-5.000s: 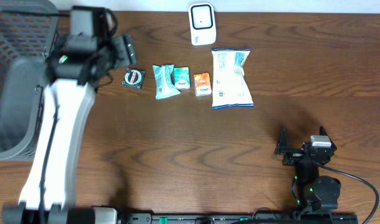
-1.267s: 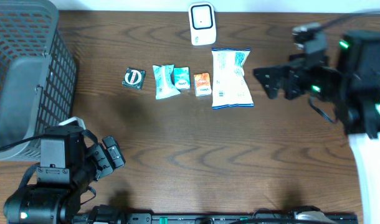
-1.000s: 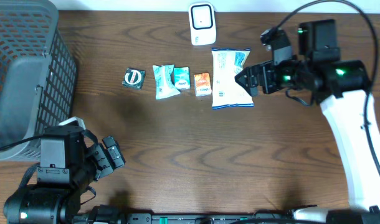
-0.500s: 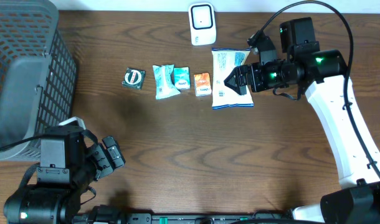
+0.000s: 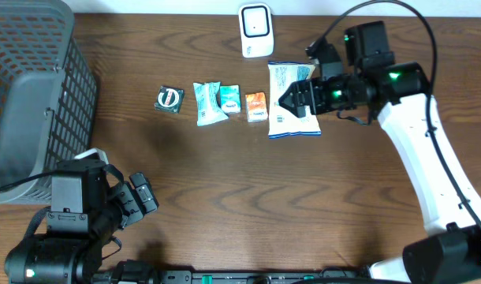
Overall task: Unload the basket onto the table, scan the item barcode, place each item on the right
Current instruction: 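Raise the right gripper and reach over to grasp the snack bag, then lift the snack bag with the right gripper and turn it near the scanner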
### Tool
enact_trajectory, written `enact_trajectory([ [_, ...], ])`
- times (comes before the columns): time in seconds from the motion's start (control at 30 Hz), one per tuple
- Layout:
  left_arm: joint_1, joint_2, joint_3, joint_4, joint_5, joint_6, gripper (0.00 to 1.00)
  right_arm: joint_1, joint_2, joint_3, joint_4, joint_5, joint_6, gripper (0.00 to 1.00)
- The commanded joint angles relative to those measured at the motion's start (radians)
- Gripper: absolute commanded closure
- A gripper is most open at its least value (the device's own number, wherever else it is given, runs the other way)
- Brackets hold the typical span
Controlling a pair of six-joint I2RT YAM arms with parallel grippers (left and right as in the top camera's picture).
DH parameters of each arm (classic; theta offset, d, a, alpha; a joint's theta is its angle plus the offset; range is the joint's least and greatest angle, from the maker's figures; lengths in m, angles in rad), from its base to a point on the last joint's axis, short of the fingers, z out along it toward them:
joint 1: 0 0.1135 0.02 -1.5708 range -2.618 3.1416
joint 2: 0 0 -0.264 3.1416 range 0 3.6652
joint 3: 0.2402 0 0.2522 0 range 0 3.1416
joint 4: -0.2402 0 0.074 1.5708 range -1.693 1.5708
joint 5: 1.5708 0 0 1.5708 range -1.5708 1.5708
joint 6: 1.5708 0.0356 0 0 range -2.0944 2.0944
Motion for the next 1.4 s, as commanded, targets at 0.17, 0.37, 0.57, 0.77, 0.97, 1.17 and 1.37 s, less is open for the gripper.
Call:
enact_trajectory([
  [0.17, -0.002, 0.0, -0.001, -0.003, -0.006, -0.006, 0.02, 0.011, 0.165, 0.285, -0.116, 0.073, 0.032, 0.11],
  [0.37, -0.002, 0.0, -0.001, -0.003, -0.006, -0.006, 0.02, 0.011, 0.402, 0.599, -0.264, 0.115, 0.032, 0.07],
  [0.57, -0.002, 0.0, -0.001, -0.003, -0.006, -0.006, 0.02, 0.009, 0.527, 0.655, -0.142, 0.13, 0.032, 0.17],
  [0.77, -0.002, 0.0, -0.001, -0.003, -0.006, -0.006, 0.02, 0.012, 0.589, 0.644, -0.061, 0.185, 0.032, 0.94],
  [0.97, -0.002, 0.0, -0.001, -0.003, -0.006, -0.006, 0.02, 0.011, 0.683, 0.644, -0.086, 0.245, 0.032, 0.99],
  [1.17, -0.002, 0.0, -0.001, -0.003, -0.006, -0.006, 0.02, 0.011, 0.803, 0.639, -0.132, 0.365, 0.032, 0.99],
  [1.37, -0.002, 0.0, -0.001, -0.003, -0.006, -0.006, 0.02, 0.004, 0.86, 0.639, -0.223, 0.473, 0.073, 0.99],
])
